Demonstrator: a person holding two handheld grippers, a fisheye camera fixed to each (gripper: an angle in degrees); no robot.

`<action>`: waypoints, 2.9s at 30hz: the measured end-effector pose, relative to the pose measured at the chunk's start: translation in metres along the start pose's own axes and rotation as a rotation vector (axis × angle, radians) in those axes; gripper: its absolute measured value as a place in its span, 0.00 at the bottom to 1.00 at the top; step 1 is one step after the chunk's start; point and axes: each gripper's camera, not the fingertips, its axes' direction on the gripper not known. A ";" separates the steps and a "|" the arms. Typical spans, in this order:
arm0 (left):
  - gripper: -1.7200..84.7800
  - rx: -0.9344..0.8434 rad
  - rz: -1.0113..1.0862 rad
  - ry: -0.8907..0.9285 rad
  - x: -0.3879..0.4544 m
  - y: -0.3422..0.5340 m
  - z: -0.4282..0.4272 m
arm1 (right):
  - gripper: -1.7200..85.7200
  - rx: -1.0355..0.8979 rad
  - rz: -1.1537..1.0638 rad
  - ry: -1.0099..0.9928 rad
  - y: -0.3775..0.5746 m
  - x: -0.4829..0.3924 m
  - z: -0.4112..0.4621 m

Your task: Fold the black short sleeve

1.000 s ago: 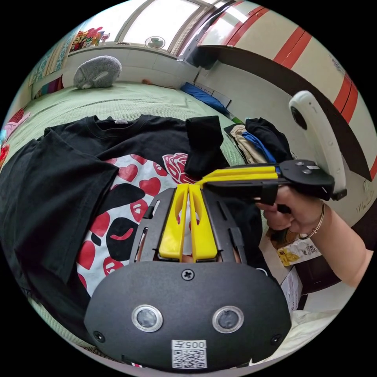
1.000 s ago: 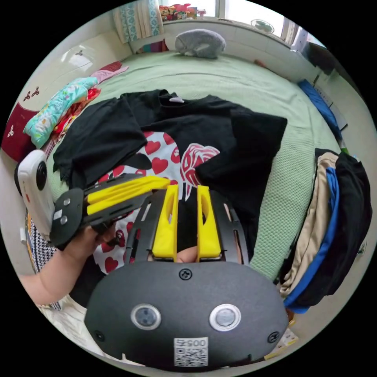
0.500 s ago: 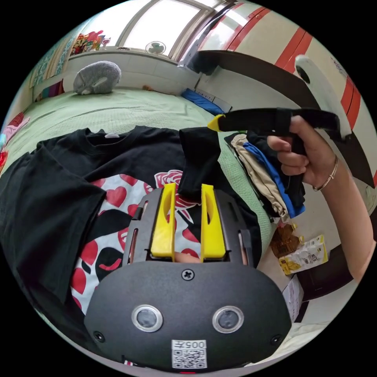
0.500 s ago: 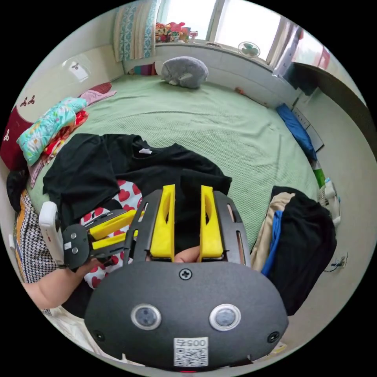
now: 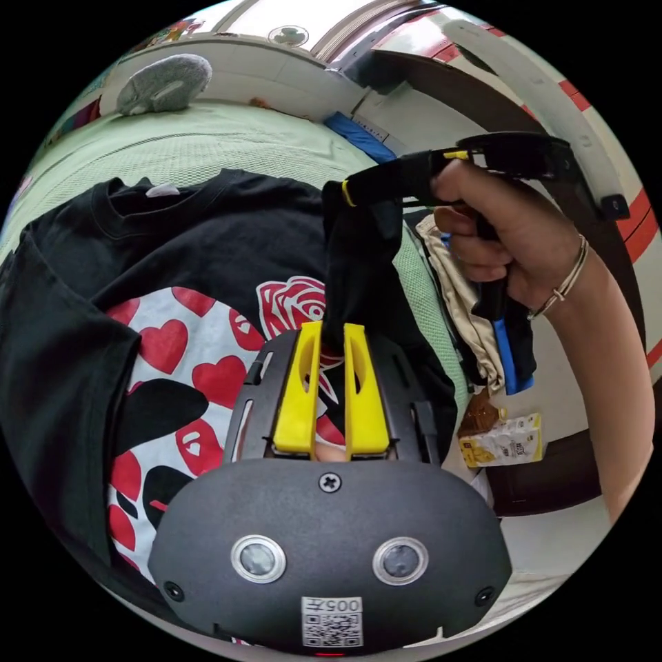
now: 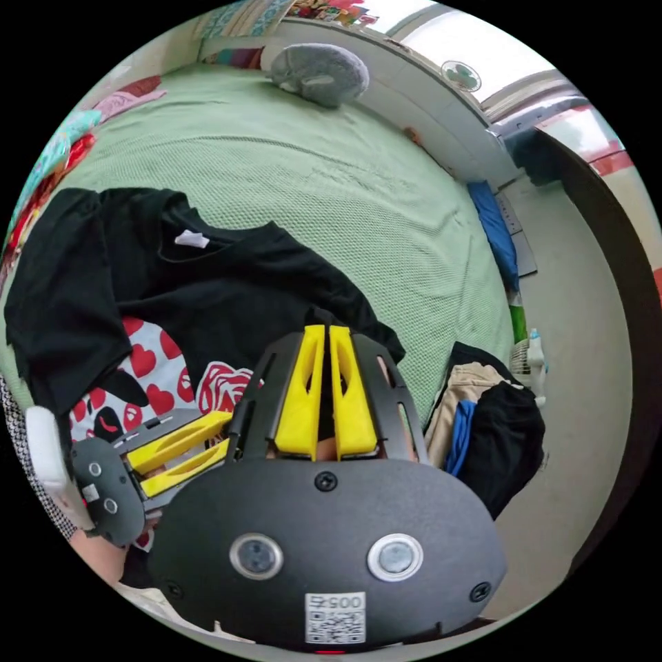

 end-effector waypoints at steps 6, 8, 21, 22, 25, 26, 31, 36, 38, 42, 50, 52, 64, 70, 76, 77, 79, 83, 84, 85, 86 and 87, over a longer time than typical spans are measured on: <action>0.08 0.091 0.102 -0.100 0.024 0.020 -0.040 | 0.01 0.168 0.001 -0.211 0.001 0.016 -0.050; 0.08 0.108 0.121 -0.147 0.031 0.033 -0.058 | 0.03 0.188 -0.046 -0.366 -0.005 0.014 -0.057; 0.07 0.067 0.086 -0.153 0.024 0.050 -0.078 | 0.12 0.057 0.109 -0.282 -0.004 0.100 -0.023; 0.07 0.044 0.078 -0.142 0.022 0.050 -0.075 | 0.12 0.034 0.139 -0.270 -0.003 0.109 -0.012; 0.07 0.007 0.083 -0.157 0.023 0.049 -0.072 | 0.12 -0.021 0.187 -0.270 -0.006 0.121 0.017; 0.06 -0.012 0.082 -0.165 0.023 0.049 -0.072 | 0.12 -0.033 0.203 -0.274 -0.008 0.125 0.027; 0.03 -0.066 0.067 -0.180 0.021 0.053 -0.075 | 0.08 -0.083 0.267 -0.386 -0.015 0.141 0.069; 0.02 -0.050 0.041 -0.130 0.015 0.055 -0.090 | 0.01 -0.049 0.251 -0.336 -0.020 0.151 0.071; 0.02 -0.012 0.028 -0.122 0.014 0.055 -0.101 | 0.01 -0.002 0.306 -0.360 -0.021 0.167 0.065; 0.01 0.023 0.024 -0.094 0.011 0.055 -0.116 | 0.01 0.012 0.397 -0.340 -0.020 0.177 0.070; 0.01 0.060 -0.048 -0.040 -0.005 0.072 -0.159 | 0.08 0.047 0.258 -0.339 0.035 0.159 0.048; 0.01 0.080 -0.031 -0.051 -0.002 0.078 -0.176 | 0.10 0.055 0.190 -0.386 0.063 0.152 0.032; 0.01 0.061 -0.078 -0.279 -0.005 0.211 -0.349 | 0.07 -0.057 0.151 -0.194 0.231 0.116 0.045; 0.02 0.043 -0.257 -0.393 -0.042 0.306 -0.423 | 0.08 -0.054 0.304 -0.208 0.263 0.126 0.045; 0.05 0.022 -0.362 -0.429 -0.071 0.366 -0.459 | 0.14 0.029 0.219 -0.208 0.335 0.110 0.021; 0.07 0.021 -0.373 -0.409 -0.075 0.374 -0.461 | 0.14 0.049 0.223 -0.225 0.355 0.108 0.018; 0.09 0.015 -0.373 -0.366 -0.079 0.383 -0.462 | 0.15 0.048 0.241 -0.269 0.384 0.107 0.019; 0.12 0.032 -0.366 -0.299 -0.081 0.386 -0.463 | 0.16 0.041 0.315 -0.333 0.441 0.110 0.028; 0.12 0.034 -0.365 -0.292 -0.081 0.385 -0.463 | 0.16 0.040 0.330 -0.344 0.447 0.112 0.030; 0.13 0.035 -0.363 -0.290 -0.080 0.382 -0.464 | 0.16 0.039 0.353 -0.367 0.457 0.115 0.033; 0.13 0.041 -0.356 -0.300 -0.079 0.377 -0.465 | 0.16 0.040 0.371 -0.381 0.465 0.118 0.036; 0.14 0.046 -0.351 -0.307 -0.078 0.375 -0.465 | 0.16 0.042 0.377 -0.385 0.467 0.120 0.037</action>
